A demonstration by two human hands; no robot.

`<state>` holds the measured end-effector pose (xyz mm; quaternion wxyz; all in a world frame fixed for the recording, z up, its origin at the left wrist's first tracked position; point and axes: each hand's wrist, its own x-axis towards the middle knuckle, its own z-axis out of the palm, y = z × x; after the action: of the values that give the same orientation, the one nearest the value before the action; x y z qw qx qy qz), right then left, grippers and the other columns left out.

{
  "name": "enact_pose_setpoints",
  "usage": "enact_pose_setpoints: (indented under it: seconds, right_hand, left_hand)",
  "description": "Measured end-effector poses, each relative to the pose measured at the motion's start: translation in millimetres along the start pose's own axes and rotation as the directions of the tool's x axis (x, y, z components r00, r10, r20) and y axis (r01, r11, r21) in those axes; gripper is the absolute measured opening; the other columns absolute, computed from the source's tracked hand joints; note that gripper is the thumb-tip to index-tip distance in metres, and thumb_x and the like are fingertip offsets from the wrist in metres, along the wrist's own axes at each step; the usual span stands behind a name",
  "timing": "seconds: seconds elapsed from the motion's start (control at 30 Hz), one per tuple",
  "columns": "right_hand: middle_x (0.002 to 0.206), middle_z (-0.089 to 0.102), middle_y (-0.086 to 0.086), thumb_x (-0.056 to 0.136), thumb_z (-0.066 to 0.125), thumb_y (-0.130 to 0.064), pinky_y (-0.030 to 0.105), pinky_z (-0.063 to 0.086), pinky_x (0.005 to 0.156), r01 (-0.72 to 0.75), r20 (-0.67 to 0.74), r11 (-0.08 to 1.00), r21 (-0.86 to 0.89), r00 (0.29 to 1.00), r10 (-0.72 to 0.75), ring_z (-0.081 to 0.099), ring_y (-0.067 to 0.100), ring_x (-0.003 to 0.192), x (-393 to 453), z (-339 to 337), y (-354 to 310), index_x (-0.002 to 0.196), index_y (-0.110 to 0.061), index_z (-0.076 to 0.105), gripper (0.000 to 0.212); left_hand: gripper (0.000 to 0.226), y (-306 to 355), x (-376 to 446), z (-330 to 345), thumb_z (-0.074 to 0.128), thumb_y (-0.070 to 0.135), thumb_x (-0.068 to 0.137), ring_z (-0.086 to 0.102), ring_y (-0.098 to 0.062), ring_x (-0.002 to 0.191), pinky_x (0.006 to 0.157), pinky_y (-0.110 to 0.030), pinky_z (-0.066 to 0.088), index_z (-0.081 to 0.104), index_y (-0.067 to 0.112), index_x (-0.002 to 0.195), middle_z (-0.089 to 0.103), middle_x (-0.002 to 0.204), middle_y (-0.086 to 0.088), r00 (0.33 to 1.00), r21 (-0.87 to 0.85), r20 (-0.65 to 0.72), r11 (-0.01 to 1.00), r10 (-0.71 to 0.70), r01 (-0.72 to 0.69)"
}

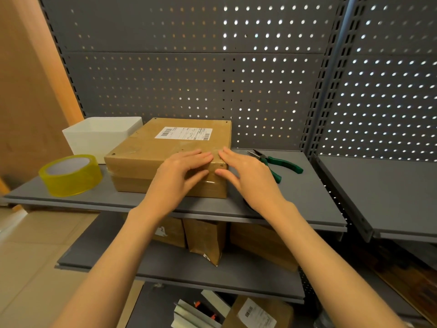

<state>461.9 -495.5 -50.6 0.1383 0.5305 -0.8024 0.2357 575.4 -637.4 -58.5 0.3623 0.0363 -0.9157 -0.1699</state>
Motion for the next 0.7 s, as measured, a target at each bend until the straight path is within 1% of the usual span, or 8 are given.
enact_pose_setpoints:
  seconds: [0.07, 0.13, 0.23, 0.33, 0.4, 0.5, 0.57, 0.7]
  right_hand:
    - [0.15, 0.033, -0.002, 0.096, 0.039, -0.042, 0.029, 0.035, 0.104, 0.022, 0.012, 0.995, -0.098, 1.0, -0.021, 0.042, 0.018, 0.13, -2.2, -0.5, -1.8, 0.145, -0.02, 0.031, 0.055]
    - [0.152, 0.029, -0.001, 0.097, 0.036, -0.042, 0.028, 0.03, 0.107, 0.02, 0.023, 0.996, -0.087, 1.0, -0.018, 0.036, 0.017, 0.134, -3.9, -1.0, -2.6, 0.147, -0.019, 0.026, 0.056]
    - [0.154, 0.022, -0.002, 0.097, 0.036, -0.044, 0.028, 0.022, 0.112, -0.092, 0.064, 0.979, 0.18, 0.995, 0.082, 0.024, 0.015, 0.141, -7.6, -1.6, -3.5, 0.148, -0.019, 0.019, 0.059]
    - [0.154, 0.025, -0.002, 0.097, 0.036, -0.046, 0.026, 0.021, 0.11, -0.24, 0.078, 0.872, 0.427, 0.97, 0.229, 0.024, 0.013, 0.141, -8.4, -4.2, -5.6, 0.149, -0.019, 0.015, 0.062]
    - [0.153, 0.026, 0.001, 0.096, 0.036, -0.049, 0.031, 0.023, 0.112, -0.343, 0.123, 0.789, 0.51, 0.937, 0.327, 0.026, 0.016, 0.14, -4.2, -3.2, -5.6, 0.149, -0.016, 0.016, 0.066]
    - [0.155, 0.023, 0.002, 0.094, 0.035, -0.053, 0.034, 0.021, 0.112, -0.456, 0.195, 0.663, 0.594, 0.881, 0.431, 0.023, 0.018, 0.141, 6.6, 1.3, -8.4, 0.149, -0.014, 0.016, 0.07]
    - [0.154, 0.023, 0.002, 0.094, 0.037, -0.053, 0.033, 0.023, 0.11, -0.514, 0.236, 0.569, 0.642, 0.838, 0.492, 0.023, 0.018, 0.141, 13.3, 6.1, -11.6, 0.149, -0.013, 0.016, 0.071]
    - [0.147, 0.037, 0.003, 0.089, 0.04, -0.06, 0.03, 0.032, 0.093, -0.631, 0.38, 0.354, 0.691, 0.733, 0.564, 0.039, 0.021, 0.13, 22.3, 20.0, -23.3, 0.147, -0.014, 0.024, 0.076]
  left_hand:
    - [0.04, -0.4, 0.3, -0.2, 0.069, 0.014, 0.081, 0.053, -0.016, 0.121, 0.105, -0.034, 0.038, 0.062, 0.016, 0.121, 0.061, 0.123, 0.004, 1.0, 0.079, 0.0, 0.997, 0.021, -0.021]
    - [0.041, 0.2, 1.0, -0.6, 0.07, 0.017, 0.081, 0.053, -0.018, 0.122, 0.105, -0.033, 0.035, 0.062, 0.017, 0.122, 0.062, 0.124, 0.002, 0.999, 0.152, 0.015, 0.988, 0.036, -0.037]
    - [0.048, 2.0, 1.7, -3.1, 0.068, 0.036, 0.08, 0.047, -0.016, 0.127, 0.111, -0.034, 0.024, 0.059, 0.02, 0.124, 0.058, 0.127, 0.006, 1.0, 0.119, 0.03, 0.993, -0.001, -0.003]
    - [0.051, -0.4, -2.2, -10.2, 0.061, 0.045, 0.082, 0.042, -0.013, 0.129, 0.114, -0.041, 0.023, 0.056, 0.019, 0.126, 0.056, 0.129, 0.005, 0.983, 0.028, -0.132, 0.991, -0.128, 0.133]
    - [0.048, -8.3, -8.1, -17.4, 0.062, 0.036, 0.085, 0.039, -0.014, 0.129, 0.111, -0.042, 0.029, 0.053, 0.019, 0.129, 0.053, 0.134, -0.002, 0.916, -0.009, -0.289, 0.958, -0.277, 0.286]
    - [0.053, -24.3, -18.7, -32.4, 0.063, 0.034, 0.086, 0.038, -0.021, 0.128, 0.106, -0.039, 0.033, 0.047, 0.017, 0.134, 0.047, 0.136, -0.006, 0.735, -0.136, -0.436, 0.846, -0.519, 0.516]
    - [0.059, -36.0, -23.8, -41.2, 0.063, 0.036, 0.086, 0.037, -0.021, 0.129, 0.105, -0.038, 0.033, 0.042, 0.015, 0.137, 0.043, 0.139, -0.007, 0.644, -0.255, -0.429, 0.769, -0.634, 0.587]
    - [0.062, -56.2, -25.0, -52.2, 0.063, 0.036, 0.086, 0.036, -0.019, 0.131, 0.106, -0.035, 0.033, 0.037, 0.016, 0.139, 0.04, 0.143, -0.004, 0.522, -0.446, -0.402, 0.659, -0.752, 0.606]
